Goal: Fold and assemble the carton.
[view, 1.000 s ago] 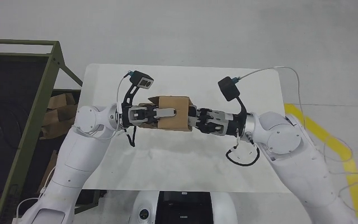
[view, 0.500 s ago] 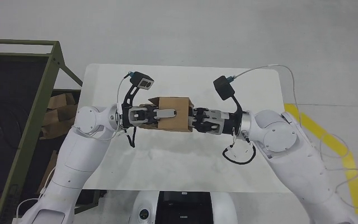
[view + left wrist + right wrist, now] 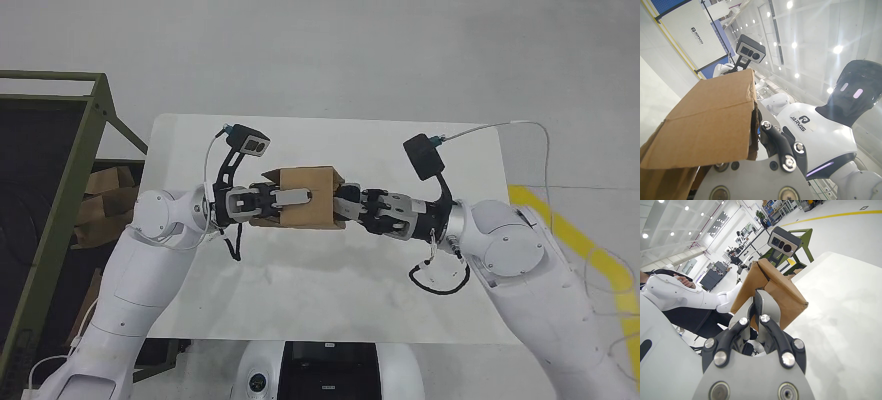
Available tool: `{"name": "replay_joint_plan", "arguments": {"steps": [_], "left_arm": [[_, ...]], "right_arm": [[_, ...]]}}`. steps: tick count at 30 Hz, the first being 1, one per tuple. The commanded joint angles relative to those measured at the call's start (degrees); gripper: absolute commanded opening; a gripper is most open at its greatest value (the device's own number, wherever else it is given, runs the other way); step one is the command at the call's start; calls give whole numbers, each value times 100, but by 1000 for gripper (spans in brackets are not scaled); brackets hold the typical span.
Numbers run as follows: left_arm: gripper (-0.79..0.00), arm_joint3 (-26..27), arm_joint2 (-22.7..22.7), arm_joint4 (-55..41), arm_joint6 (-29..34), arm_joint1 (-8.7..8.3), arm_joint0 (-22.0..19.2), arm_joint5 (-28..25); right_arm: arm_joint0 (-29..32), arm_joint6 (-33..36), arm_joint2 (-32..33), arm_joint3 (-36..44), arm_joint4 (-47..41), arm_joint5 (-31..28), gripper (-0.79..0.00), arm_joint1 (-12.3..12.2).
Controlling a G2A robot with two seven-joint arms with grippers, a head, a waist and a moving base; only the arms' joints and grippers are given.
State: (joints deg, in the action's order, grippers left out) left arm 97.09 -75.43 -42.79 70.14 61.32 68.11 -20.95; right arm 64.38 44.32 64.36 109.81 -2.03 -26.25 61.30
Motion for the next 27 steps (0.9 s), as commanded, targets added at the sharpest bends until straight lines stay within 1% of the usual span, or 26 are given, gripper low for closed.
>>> {"name": "replay_joint_plan", "arguments": {"steps": [1, 4, 17, 21, 25, 26, 27], "left_arm": [[-785, 4, -5, -2, -9, 0, 5, 2], [-785, 13, -11, 1, -11, 1, 6, 2], [-785, 27, -74, 3, -56, 0, 62, -31], [-785, 67, -106, 137, 70, -15, 6, 24], [-785, 68, -132, 176, 225, -27, -152, 122], [-785, 46, -132, 184, 270, -29, -202, 143], [-785, 17, -131, 202, 300, -30, -256, 167]], "right_arm": [[72, -50, 79, 28, 13, -42, -773, -12], [172, -104, 193, 68, 21, -86, -757, -30], [643, -229, 715, 239, -31, -301, -745, -114], [773, -223, 874, 316, -130, -790, -720, -139], [969, -330, 1148, 350, -123, -1150, -699, -173], [1033, -355, 1218, 354, -136, -1209, -686, -183], [1098, -376, 1296, 363, -143, -1270, -646, -193]]}}
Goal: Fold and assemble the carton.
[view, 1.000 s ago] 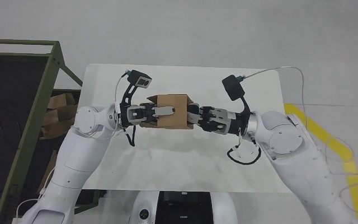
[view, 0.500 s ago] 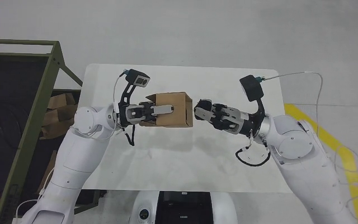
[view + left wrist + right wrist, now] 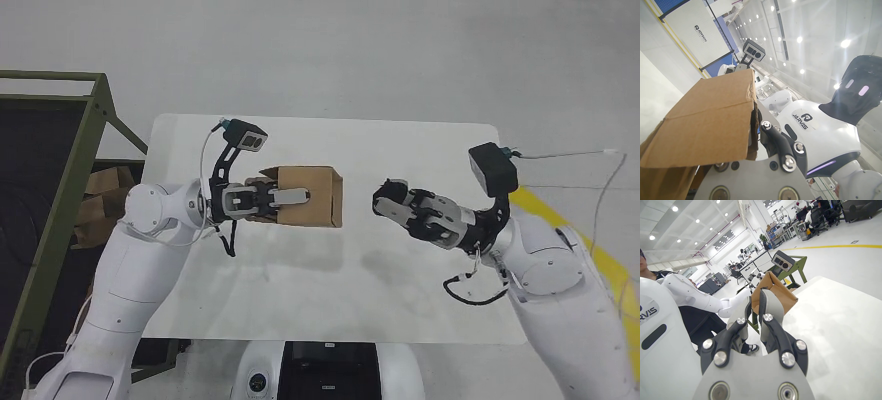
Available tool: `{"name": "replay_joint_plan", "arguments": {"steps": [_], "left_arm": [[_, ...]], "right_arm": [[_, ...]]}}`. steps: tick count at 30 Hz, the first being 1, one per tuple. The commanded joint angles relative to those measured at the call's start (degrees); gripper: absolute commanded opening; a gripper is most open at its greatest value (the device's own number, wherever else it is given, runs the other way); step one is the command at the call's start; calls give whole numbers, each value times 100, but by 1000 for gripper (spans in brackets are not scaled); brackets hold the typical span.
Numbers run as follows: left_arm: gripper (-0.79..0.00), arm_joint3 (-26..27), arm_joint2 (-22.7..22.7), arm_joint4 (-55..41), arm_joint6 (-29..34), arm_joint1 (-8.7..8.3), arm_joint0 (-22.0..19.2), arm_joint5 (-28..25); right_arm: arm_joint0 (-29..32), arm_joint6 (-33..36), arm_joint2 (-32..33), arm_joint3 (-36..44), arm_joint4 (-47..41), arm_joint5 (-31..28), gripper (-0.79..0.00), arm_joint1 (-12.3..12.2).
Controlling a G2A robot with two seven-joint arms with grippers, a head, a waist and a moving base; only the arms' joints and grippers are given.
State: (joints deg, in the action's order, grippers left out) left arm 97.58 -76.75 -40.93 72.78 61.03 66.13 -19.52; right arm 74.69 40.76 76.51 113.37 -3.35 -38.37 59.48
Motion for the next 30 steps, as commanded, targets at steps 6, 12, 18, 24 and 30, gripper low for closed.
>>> {"name": "replay_joint_plan", "arguments": {"steps": [6, 12, 18, 24, 30], "left_arm": [[-785, -101, 15, 64, 65, -2, -258, 117], [-785, -101, 15, 64, 65, -2, -258, 117], [-785, -101, 15, 64, 65, -2, -258, 117], [-785, -60, 46, 432, -91, -8, -239, 89], [-785, -224, 108, 898, 247, -29, -556, -105]], "right_arm": [[547, -175, 519, 144, -68, -409, 0, -64], [623, -97, 553, 189, -76, -464, 0, -78], [623, -97, 553, 189, -76, -464, 0, -78], [623, -97, 553, 189, -76, -464, 0, -78], [623, -97, 553, 189, -76, -464, 0, -78]]}}
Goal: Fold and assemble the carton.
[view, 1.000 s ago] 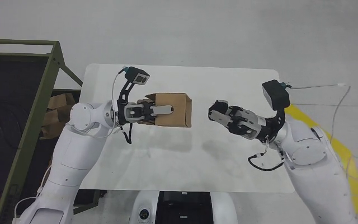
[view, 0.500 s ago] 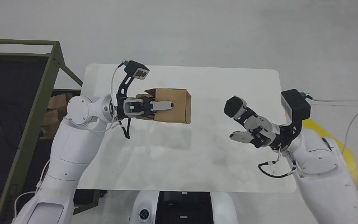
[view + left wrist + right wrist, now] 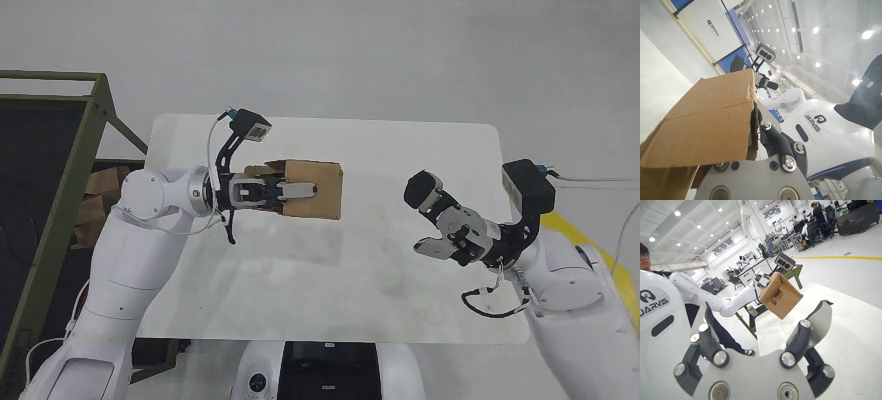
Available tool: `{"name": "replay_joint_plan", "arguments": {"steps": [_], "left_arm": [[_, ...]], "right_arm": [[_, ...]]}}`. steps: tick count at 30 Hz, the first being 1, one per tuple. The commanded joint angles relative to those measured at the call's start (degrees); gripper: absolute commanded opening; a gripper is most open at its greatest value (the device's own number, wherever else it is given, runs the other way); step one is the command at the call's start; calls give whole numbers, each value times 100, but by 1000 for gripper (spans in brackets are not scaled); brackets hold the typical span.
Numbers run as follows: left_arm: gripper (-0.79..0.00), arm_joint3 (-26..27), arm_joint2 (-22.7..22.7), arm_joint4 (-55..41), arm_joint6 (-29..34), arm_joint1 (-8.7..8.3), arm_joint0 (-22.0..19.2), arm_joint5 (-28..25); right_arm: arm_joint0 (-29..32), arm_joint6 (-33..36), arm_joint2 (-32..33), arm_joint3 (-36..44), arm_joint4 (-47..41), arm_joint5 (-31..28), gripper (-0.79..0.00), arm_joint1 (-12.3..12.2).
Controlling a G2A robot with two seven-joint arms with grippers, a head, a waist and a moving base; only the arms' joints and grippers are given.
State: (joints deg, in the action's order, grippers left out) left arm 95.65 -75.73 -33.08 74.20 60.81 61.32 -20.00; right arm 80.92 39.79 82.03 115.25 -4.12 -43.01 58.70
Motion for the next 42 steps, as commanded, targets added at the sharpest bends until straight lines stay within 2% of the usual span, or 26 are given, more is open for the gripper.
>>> {"name": "replay_joint_plan", "arguments": {"steps": [1, 5, 12, 18, 30, 36, 42], "left_arm": [[-785, -51, 19, 205, 238, -15, -144, -95], [-785, -93, 58, 559, 753, -55, -420, -177], [-785, 137, 295, 1480, 1185, -184, -840, 175], [-785, 286, 588, 2010, 1174, -346, -972, 164], [-785, 286, 588, 2010, 1174, -346, -972, 164], [-785, 805, 947, 3391, 1018, -399, -1035, 9], [-785, 1119, 1487, 4001, 847, -583, -1397, -163]], "right_arm": [[0, 0, 0, 0, 0, 0, 0, 0], [0, 0, 0, 0, 0, 0, 0, 0], [0, 0, 0, 0, 0, 0, 0, 0], [0, 0, 0, 0, 0, 0, 0, 0], [0, 0, 0, 0, 0, 0, 0, 0], [0, 0, 0, 0, 0, 0, 0, 0], [0, 0, 0, 0, 0, 0, 0, 0]]}}
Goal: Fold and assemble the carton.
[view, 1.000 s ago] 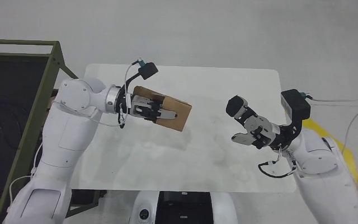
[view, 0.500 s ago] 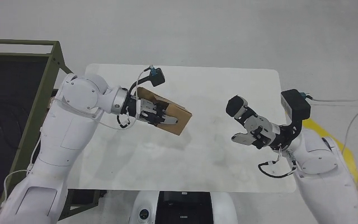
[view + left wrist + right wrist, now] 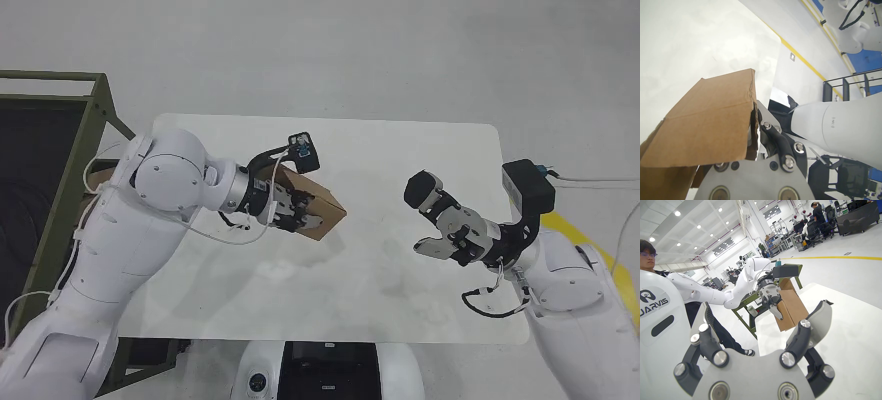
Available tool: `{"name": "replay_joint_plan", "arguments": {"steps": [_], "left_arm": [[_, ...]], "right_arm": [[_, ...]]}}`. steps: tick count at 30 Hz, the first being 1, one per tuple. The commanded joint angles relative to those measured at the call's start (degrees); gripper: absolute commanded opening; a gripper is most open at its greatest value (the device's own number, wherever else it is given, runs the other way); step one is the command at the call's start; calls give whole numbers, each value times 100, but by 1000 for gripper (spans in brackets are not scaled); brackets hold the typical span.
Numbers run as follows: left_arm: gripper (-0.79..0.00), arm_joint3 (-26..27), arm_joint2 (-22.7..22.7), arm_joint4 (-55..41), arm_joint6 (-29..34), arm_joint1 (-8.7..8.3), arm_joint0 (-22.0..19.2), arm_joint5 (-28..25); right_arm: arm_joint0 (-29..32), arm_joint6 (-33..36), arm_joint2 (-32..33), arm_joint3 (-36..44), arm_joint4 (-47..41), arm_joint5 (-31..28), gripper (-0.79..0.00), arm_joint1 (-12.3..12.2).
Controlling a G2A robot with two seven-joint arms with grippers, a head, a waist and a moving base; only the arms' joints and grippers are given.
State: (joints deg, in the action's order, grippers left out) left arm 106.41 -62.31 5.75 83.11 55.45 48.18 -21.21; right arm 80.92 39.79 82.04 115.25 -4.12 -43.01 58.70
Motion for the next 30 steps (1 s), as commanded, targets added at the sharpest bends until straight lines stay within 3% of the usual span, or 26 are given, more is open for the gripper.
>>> {"name": "replay_joint_plan", "arguments": {"steps": [1, 20, 30], "left_arm": [[-785, 82, 276, 212, -79, -96, -175, -77], [-785, 42, 3491, 1679, -1019, -1181, -2383, -1017], [-785, 47, 3545, 1708, -1028, -1198, -2431, -1026]], "right_arm": [[0, 0, 0, 0, 0, 0, 0, 0], [0, 0, 0, 0, 0, 0, 0, 0], [0, 0, 0, 0, 0, 0, 0, 0]]}}
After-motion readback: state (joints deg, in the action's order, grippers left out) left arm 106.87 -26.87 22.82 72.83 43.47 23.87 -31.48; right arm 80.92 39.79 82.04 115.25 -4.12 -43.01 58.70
